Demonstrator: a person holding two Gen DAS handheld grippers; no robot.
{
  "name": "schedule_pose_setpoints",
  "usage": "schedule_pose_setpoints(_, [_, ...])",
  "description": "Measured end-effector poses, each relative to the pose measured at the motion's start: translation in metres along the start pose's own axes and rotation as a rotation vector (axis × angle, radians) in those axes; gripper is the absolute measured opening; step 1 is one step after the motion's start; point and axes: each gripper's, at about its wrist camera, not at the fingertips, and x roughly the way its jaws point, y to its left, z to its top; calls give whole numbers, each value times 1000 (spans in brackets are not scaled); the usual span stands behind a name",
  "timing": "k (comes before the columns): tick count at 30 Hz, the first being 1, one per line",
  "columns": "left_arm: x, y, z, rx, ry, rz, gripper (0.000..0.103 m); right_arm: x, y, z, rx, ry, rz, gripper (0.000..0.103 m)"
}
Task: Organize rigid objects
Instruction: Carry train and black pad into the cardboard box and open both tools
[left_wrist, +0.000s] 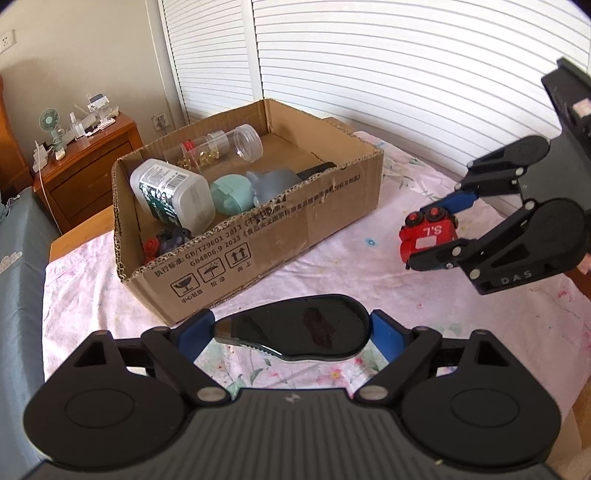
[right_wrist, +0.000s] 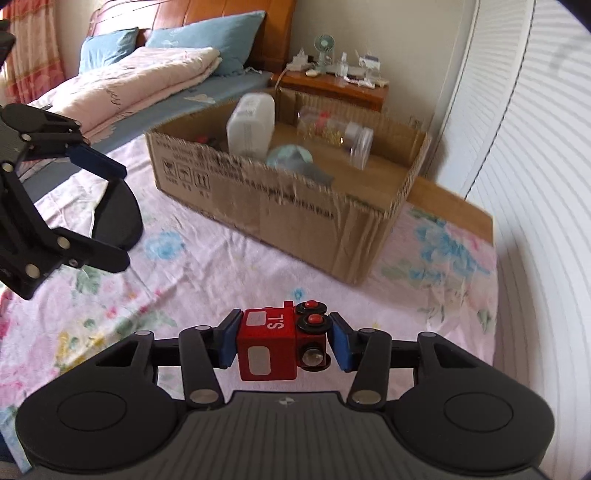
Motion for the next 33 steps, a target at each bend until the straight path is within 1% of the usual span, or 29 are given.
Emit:
schedule_pose_setpoints(3, [-6,1,3,9,-5,-6,89,-14,3,13,-34,-19,0,54])
schedule_pose_setpoints(7, [-14,2,8,19,-13,-10,89,-31,2,37,-77,-61,-11,54])
schedule_pose_setpoints(11, [-20,5,15,23,-33,-4,89,-33,-10,66,-72,-101,-22,54])
schedule_pose_setpoints(13, [-22,6,18,20,-41,1,89,-26,-19,80,-54,-116,-26,54])
schedule_pose_setpoints(17, [-24,10,26,18,-56,13,89,7,-39,105,0,-103,-26,54])
schedule_pose_setpoints(23, [-19,18,38,4,-62,36,89,58,-63,123,115,-60,-50,55])
schedule_pose_setpoints(25, [-18,21,41,-4,-61,38,89,67,-67,123,147,-57,-65,59])
schedule_pose_setpoints(27, [-16,23,45,-11,-64,38,89,68,-68,120,164,-67,-84,73])
schedule_pose_setpoints(29, [-15,25,49,-12,-69,39,89,65,-66,116,162,-76,-83,79])
schedule_pose_setpoints(30, [-14,26,52,-10,-72,41,89,63,-65,114,156,-71,-98,84])
schedule_pose_setpoints(31, [-13,26,55,-10,-75,42,89,62,-64,113,158,-56,-112,86])
schedule_pose_setpoints(33, [-10,29,62,-13,-80,45,89,57,-65,111,182,-32,-117,94])
